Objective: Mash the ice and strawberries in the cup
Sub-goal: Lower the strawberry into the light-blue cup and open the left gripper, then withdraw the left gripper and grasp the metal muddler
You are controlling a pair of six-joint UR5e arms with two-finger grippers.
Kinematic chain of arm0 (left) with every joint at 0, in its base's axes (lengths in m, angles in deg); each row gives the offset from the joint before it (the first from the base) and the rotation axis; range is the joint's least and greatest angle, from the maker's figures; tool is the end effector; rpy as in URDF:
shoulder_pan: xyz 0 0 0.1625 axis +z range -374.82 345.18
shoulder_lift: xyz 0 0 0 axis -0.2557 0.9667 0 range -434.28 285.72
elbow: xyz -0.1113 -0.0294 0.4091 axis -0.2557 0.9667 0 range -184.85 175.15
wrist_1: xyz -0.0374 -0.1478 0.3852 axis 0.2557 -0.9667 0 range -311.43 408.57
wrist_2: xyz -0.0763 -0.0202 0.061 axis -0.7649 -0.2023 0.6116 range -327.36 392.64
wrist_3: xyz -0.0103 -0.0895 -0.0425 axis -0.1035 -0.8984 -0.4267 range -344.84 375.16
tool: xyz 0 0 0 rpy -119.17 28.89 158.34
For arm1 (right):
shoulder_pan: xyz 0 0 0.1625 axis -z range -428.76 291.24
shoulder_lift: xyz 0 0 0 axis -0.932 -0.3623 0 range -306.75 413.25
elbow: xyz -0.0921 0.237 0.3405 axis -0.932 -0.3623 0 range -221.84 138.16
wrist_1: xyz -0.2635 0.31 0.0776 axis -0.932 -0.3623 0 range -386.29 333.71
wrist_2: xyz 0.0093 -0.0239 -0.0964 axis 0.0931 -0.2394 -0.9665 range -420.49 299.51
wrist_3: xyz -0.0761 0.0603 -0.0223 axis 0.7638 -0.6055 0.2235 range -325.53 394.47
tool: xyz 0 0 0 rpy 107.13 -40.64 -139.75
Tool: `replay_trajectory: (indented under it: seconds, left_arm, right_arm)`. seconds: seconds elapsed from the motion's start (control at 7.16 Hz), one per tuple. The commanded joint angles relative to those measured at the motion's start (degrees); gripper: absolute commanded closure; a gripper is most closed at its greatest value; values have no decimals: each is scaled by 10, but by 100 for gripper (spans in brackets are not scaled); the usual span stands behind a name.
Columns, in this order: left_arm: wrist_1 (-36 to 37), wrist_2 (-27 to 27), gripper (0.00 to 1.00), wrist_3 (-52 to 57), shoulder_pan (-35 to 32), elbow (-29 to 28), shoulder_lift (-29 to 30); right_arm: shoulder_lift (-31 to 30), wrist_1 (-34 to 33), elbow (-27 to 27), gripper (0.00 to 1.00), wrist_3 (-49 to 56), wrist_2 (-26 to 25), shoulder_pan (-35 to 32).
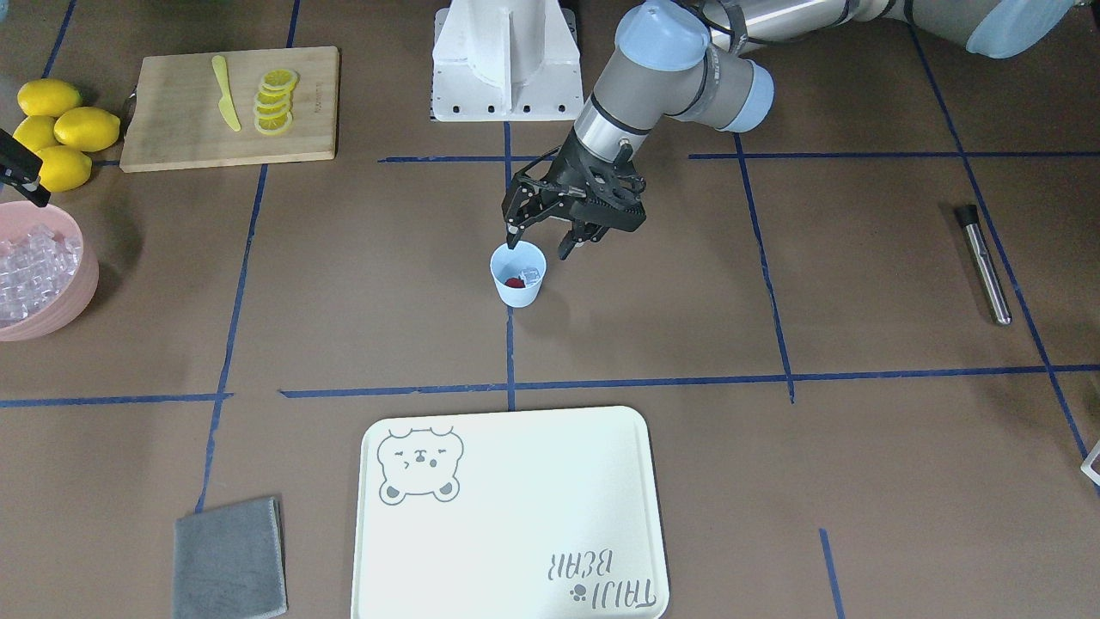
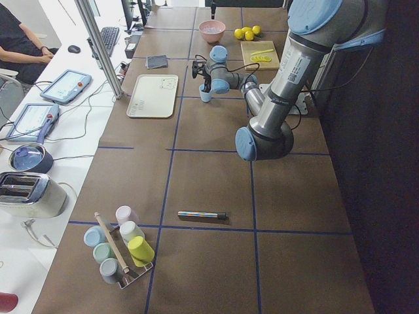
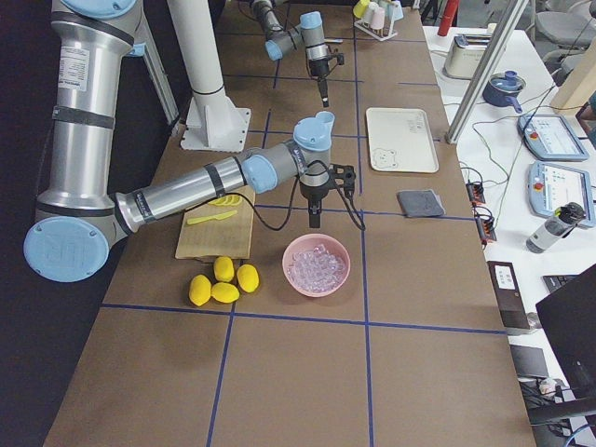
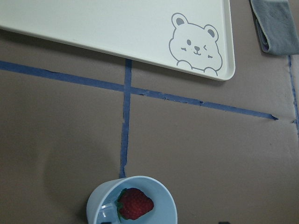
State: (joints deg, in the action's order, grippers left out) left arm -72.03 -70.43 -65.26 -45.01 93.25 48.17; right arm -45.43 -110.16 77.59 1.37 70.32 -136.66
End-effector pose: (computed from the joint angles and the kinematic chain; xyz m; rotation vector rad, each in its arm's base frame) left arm 0.5062 -0.4227 0.2031 0.2344 1.2302 -0.1700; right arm -0.0970 -0.4201 0.4658 0.0740 -0.8263 0.0138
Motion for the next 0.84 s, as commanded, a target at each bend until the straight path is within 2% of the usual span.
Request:
replay_trajectory:
  seconds: [0.0,0.14,0.42,0.56,0.7]
  left_arm:
    - [7,-65,22,74,-50,51,-77]
    - [7,-118,22,111,-98,71,-133]
    - [5,-216,22,259,-205,81,-236]
    - [5,-250,22,354,-262,80,-299]
    - [7,-257,22,448,-298,69,-345]
  right_arm:
    - [-1,0,-9,1,21,0,-7]
    - [-4,-1,-10,1,28,0,-13]
    - [-19,-2,-21,1,92,4,-50]
    - [-26,-2,-31,1,122,4,-68]
    - [-29,-7,-45,1,164,5,-92]
